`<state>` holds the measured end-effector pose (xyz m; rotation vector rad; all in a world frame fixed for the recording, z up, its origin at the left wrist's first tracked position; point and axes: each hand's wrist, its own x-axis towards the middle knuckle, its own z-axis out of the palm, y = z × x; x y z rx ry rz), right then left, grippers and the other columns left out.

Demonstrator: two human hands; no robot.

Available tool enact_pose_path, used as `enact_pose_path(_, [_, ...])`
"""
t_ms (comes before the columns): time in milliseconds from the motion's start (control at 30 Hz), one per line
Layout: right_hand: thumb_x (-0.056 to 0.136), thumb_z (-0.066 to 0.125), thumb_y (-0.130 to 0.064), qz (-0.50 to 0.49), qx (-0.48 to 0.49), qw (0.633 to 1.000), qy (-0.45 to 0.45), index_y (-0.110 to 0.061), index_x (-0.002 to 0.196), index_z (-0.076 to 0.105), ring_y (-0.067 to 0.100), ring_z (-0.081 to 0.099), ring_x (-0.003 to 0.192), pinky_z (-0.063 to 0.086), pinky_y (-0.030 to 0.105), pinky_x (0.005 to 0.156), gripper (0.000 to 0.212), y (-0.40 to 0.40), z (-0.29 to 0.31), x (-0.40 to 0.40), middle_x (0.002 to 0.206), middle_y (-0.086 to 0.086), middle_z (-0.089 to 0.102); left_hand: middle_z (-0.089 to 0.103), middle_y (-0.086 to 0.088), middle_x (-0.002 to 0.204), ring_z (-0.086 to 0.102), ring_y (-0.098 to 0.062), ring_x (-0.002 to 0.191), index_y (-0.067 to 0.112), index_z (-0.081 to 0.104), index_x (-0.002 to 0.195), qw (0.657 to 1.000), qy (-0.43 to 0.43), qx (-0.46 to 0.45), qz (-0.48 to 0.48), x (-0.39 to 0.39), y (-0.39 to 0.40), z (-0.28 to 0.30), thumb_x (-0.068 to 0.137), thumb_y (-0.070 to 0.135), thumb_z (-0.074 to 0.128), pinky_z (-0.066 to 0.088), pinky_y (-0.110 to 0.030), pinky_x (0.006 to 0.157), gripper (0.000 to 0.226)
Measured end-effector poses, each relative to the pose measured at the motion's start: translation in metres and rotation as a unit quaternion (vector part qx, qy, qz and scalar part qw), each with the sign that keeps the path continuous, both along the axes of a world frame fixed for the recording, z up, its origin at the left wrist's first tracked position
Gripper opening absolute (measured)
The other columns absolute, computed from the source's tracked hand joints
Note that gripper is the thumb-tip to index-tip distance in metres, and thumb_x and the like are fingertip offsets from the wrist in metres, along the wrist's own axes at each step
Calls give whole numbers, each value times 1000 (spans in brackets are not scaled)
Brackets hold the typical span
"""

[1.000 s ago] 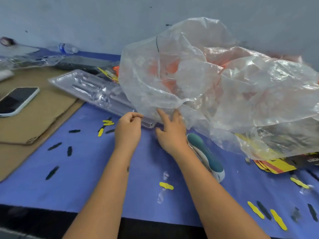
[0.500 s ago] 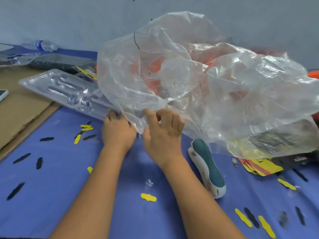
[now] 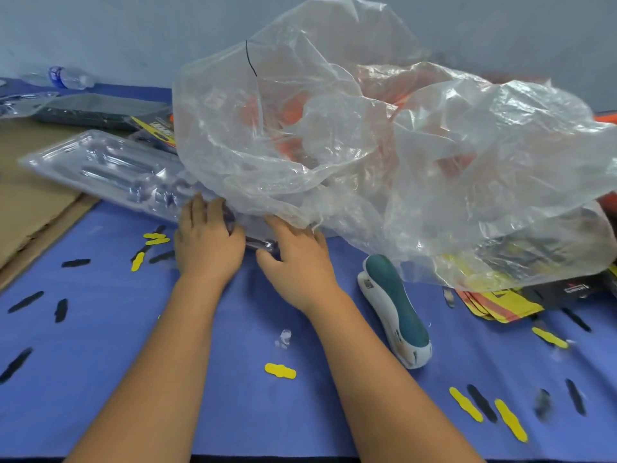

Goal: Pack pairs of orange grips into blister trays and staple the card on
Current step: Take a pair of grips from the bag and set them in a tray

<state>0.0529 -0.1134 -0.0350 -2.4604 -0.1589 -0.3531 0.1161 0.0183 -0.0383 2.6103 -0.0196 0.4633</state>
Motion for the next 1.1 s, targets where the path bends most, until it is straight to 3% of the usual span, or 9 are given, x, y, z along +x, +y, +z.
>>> enact_pose_path(67, [92,52,-34,11,-30,999,8,-32,142,37,22,36,131,19,36,113,52,0,-4,3,138,-5,52,19,-11,160,14,-27,147,17,37,144,999,35,24,2,2,0,-3,94,25,48,9,-55,115,52])
enact_pose_path(200, [93,51,-38,-2,-75,997,17,-27,130,48,24,43,123,18,37,109,39,1,-7,5,125,-3,59,24,-12,158,27,-36,138,16,43,140,999,25,30,-9,3,6,-1,91,24,50,28,-53,108,49])
enact_pose_path(333, [93,49,-39,-14,-101,995,16,-28,129,49,23,45,120,14,39,112,37,2,-8,4,119,-4,61,17,0,162,25,-32,137,22,42,139,999,38,30,4,4,4,0,92,28,50,25,-48,107,49])
enact_pose_path(467, [94,49,-38,-33,-93,995,7,-28,133,47,23,44,125,16,41,114,41,0,-7,4,126,-3,60,39,0,148,35,-33,124,25,50,128,996,22,88,-8,3,8,3,88,38,50,30,-45,97,43])
enact_pose_path(633, [97,50,-34,-60,125,990,-3,-33,155,14,18,26,143,18,41,118,69,-6,1,5,157,-5,32,59,-7,102,42,-32,105,22,75,85,991,-75,110,-3,-4,10,5,80,47,57,25,-39,84,32])
enact_pose_path(767, [96,52,-35,-59,137,989,10,-34,155,17,-7,1,133,4,44,122,69,-8,-1,4,160,-9,25,61,5,77,51,-24,89,22,68,68,986,-85,18,-142,-9,16,6,75,50,63,35,-34,81,29])
enact_pose_path(900, [91,59,-32,-52,262,964,15,-41,150,29,9,9,145,17,41,121,67,-12,-2,3,153,-16,33,54,9,67,51,-17,74,23,56,61,976,-70,16,-206,-10,14,12,67,53,78,40,-31,66,38])
enact_pose_path(1000, [92,58,-29,-43,326,944,25,-42,147,35,9,23,144,27,38,118,61,-14,-1,2,149,-22,37,49,9,65,48,-15,71,25,45,56,978,-70,63,-186,-12,8,13,64,63,70,30,-28,57,46])
enact_pose_path(1100, [94,57,-26,-54,353,934,19,-39,143,43,4,35,138,32,34,116,53,-15,0,3,144,-23,42,49,9,59,48,-11,64,20,47,52,980,-73,79,-167,-16,4,11,65,71,60,26,-25,50,54])
